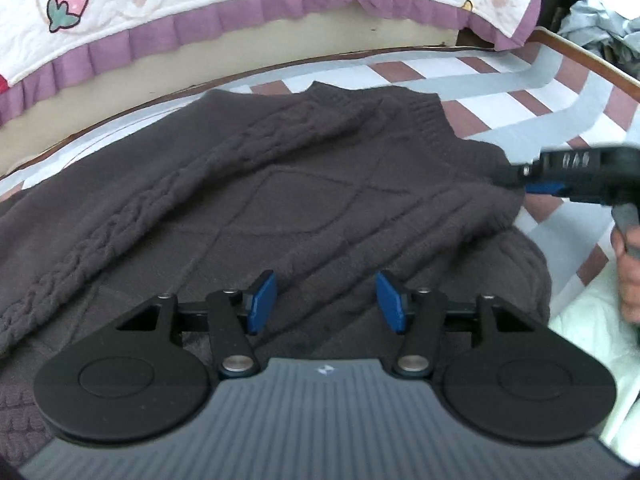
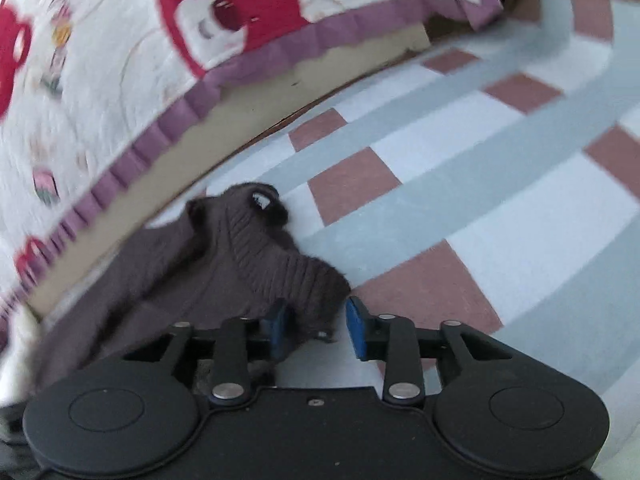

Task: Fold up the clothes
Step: 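Grasp the sweater hem with the right gripper and lift it toward the collar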

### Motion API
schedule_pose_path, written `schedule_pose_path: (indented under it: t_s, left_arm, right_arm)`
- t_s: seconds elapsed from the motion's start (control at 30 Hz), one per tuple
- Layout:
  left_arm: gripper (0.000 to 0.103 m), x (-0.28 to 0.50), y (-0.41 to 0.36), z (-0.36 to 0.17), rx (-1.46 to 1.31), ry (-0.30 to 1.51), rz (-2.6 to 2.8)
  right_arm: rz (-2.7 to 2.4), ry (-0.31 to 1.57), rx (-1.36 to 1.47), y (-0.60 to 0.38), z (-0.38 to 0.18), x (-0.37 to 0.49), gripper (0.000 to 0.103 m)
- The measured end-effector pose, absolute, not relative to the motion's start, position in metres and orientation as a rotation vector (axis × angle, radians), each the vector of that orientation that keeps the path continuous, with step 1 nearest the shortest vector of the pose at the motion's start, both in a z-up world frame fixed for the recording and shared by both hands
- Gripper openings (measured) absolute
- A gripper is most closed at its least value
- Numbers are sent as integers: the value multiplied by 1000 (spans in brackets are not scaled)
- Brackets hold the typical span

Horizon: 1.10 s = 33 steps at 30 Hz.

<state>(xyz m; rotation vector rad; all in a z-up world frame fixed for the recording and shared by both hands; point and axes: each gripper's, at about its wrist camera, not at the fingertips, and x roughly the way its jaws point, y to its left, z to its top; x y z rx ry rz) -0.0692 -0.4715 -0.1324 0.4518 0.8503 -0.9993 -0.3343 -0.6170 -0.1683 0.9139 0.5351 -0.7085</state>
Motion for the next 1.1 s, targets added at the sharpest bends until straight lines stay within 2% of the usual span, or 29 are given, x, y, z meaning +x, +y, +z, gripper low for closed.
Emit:
schedule_pose_path:
  t_s: [0.07, 0.17, 0.23, 0.33, 0.5, 0.73, 0.77, 0.8, 0.83, 0.97, 1.1]
  left_arm:
    - [55, -66, -473, -132, 447, 863, -999]
    - [55, -60, -475, -129, 429, 868, -993]
    - [55, -54, -475, -125, 403, 872, -982]
    - [55, -43, -474, -122, 362, 889, -960]
    - [55, -31, -466, -126, 349, 902, -904]
    - [55, -16, -457, -136, 319, 936, -863]
    - [55, -16, -457, -136, 320, 934, -863]
    - [55, -16, -457, -135, 319, 930, -863]
    - [55, -17, -457, -134, 317, 926, -864]
    - [55, -21, -449, -132, 344, 885, -858]
    - [55, -22, -446, -138, 408, 863, -835]
  right_arm:
    - [-716, 553, 1069, -631, -161, -342, 53]
    - [-598, 419, 1276, -647, -144, -350, 58]
    - [-560, 399, 1272, -660, -134, -338, 59]
    - [-532, 500, 1210, -686, -135, -307, 60]
    - [-459, 565, 1398, -718, -174, -275, 60]
    - [-458, 456, 1372, -728, -201, -232, 60]
    - [-457, 439, 1366, -730, -205, -226, 57]
    - [-457, 422, 1360, -731, -208, -220, 19]
    - [-480, 408, 1296, -731, -203, -216, 7]
    - [-581, 299, 736, -700, -140, -219, 5]
    - [-606, 483, 464, -691, -135, -197, 5]
